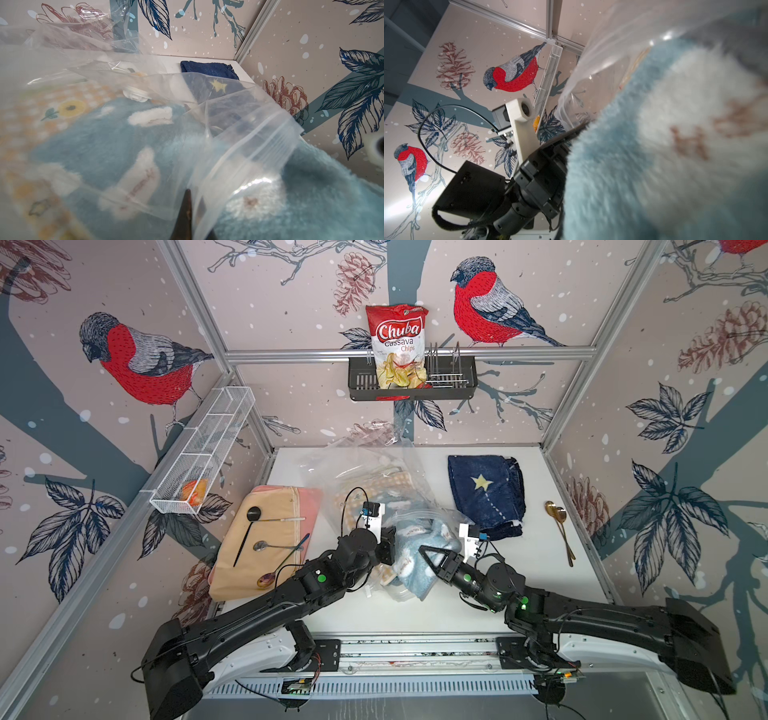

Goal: Take the blanket out of the vacuum bag
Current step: Take out the blanket from the vacuum bag.

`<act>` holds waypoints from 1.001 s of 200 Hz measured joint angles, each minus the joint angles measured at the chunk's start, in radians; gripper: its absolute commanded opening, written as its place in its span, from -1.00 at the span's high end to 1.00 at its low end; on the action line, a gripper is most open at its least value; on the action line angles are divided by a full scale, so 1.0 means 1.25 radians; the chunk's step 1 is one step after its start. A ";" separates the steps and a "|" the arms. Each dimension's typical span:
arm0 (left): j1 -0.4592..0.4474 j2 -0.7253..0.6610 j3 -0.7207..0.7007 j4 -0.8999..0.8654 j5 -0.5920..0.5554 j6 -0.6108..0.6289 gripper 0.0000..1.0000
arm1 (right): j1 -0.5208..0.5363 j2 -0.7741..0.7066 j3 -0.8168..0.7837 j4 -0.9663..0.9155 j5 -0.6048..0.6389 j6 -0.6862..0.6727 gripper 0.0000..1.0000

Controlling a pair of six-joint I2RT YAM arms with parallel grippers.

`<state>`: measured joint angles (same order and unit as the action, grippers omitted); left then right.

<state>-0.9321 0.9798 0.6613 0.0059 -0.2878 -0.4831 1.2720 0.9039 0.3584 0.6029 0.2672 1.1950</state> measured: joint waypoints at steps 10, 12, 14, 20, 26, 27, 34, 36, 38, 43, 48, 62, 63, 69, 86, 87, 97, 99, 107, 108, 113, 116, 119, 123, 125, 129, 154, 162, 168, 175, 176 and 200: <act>0.001 0.009 0.001 0.009 -0.001 0.000 1.00 | 0.025 -0.029 -0.001 -0.029 0.019 -0.011 1.00; 0.001 0.010 0.001 0.010 -0.001 -0.001 1.00 | 0.029 -0.034 0.000 -0.032 0.022 -0.012 1.00; 0.001 0.011 0.001 0.011 -0.001 -0.002 1.00 | 0.032 -0.039 0.000 -0.036 0.026 -0.012 1.00; 0.001 0.015 0.001 0.013 -0.002 -0.007 1.00 | 0.041 -0.060 0.001 -0.052 0.038 -0.016 1.00; 0.001 0.019 0.001 0.014 -0.002 -0.005 1.00 | 0.045 -0.084 0.006 -0.074 0.052 -0.022 1.00; 0.001 0.019 0.001 0.014 -0.002 -0.005 1.00 | 0.045 -0.087 0.006 -0.076 0.054 -0.024 1.00; 0.001 0.022 0.000 0.016 -0.002 -0.007 1.00 | 0.048 -0.108 0.016 -0.098 0.068 -0.034 1.00; 0.001 0.022 0.000 0.017 -0.002 -0.006 1.00 | 0.048 -0.116 0.021 -0.107 0.074 -0.037 1.00; 0.001 0.023 -0.001 0.021 -0.002 -0.007 1.00 | 0.049 -0.120 0.024 -0.112 0.079 -0.039 1.00; 0.001 0.023 -0.005 0.028 -0.003 -0.010 1.00 | 0.049 -0.133 0.037 -0.130 0.092 -0.049 1.00; 0.001 0.024 -0.009 0.033 -0.003 -0.013 1.00 | 0.050 -0.143 0.052 -0.146 0.100 -0.060 1.00; 0.002 0.025 -0.024 0.049 -0.003 -0.020 1.00 | 0.049 -0.155 0.110 -0.190 0.119 -0.096 1.00; 0.002 0.025 -0.024 0.049 -0.003 -0.021 1.00 | 0.049 -0.155 0.118 -0.194 0.122 -0.101 1.00; 0.002 0.025 -0.030 0.051 -0.004 -0.029 1.00 | 0.046 -0.156 0.144 -0.203 0.128 -0.118 1.00; 0.005 0.027 -0.040 0.055 -0.005 -0.033 1.00 | 0.028 -0.155 0.199 -0.221 0.133 -0.160 1.00; 0.005 0.027 -0.040 0.055 -0.005 -0.033 1.00 | 0.027 -0.154 0.202 -0.222 0.133 -0.161 1.00; 0.005 0.028 -0.042 0.057 -0.006 -0.034 1.00 | 0.011 -0.145 0.238 -0.243 0.133 -0.182 1.00; 0.005 0.028 -0.042 0.057 -0.006 -0.034 1.00 | 0.009 -0.143 0.244 -0.245 0.132 -0.184 1.00; 0.007 0.028 -0.043 0.058 -0.007 -0.035 1.00 | 0.002 -0.134 0.273 -0.256 0.128 -0.201 1.00; 0.007 0.028 -0.043 0.058 -0.007 -0.035 1.00 | 0.002 -0.133 0.276 -0.258 0.128 -0.203 1.00; 0.007 0.028 -0.043 0.061 -0.008 -0.035 1.00 | 0.001 -0.129 0.292 -0.266 0.125 -0.211 1.00; 0.008 0.029 -0.043 0.063 -0.008 -0.035 1.00 | 0.001 -0.125 0.304 -0.272 0.123 -0.219 1.00; 0.008 0.029 -0.043 0.064 -0.008 -0.035 1.00 | 0.001 -0.123 0.313 -0.277 0.120 -0.224 1.00; 0.009 0.029 -0.043 0.065 -0.009 -0.035 1.00 | -0.002 -0.118 0.330 -0.283 0.116 -0.229 1.00; 0.009 0.029 -0.043 0.066 -0.009 -0.035 1.00 | -0.002 -0.117 0.336 -0.286 0.113 -0.233 1.00; 0.010 0.029 -0.043 0.067 -0.009 -0.035 1.00 | -0.005 -0.112 0.350 -0.291 0.110 -0.243 1.00; 0.011 0.030 -0.044 0.071 -0.009 -0.035 1.00 | -0.049 -0.103 0.428 -0.340 0.105 -0.284 1.00; 0.011 0.030 -0.046 0.075 -0.009 -0.035 1.00 | -0.082 -0.103 0.455 -0.358 0.092 -0.292 1.00; 0.011 0.031 -0.047 0.076 -0.009 -0.036 1.00 | -0.110 -0.102 0.474 -0.365 0.087 -0.299 1.00; 0.012 0.032 -0.050 0.081 -0.009 -0.039 1.00 | -0.145 -0.100 0.498 -0.374 0.070 -0.305 1.00; 0.012 0.032 -0.051 0.081 -0.009 -0.040 1.00 | -0.150 -0.099 0.501 -0.377 0.068 -0.305 1.00; 0.015 0.042 -0.064 0.099 -0.009 -0.049 1.00 | -0.281 -0.065 0.609 -0.411 -0.012 -0.324 1.00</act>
<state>-0.9131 1.0317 0.5812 0.1303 -0.2985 -0.5446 0.9207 0.8223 1.1194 0.0895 0.2523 0.7902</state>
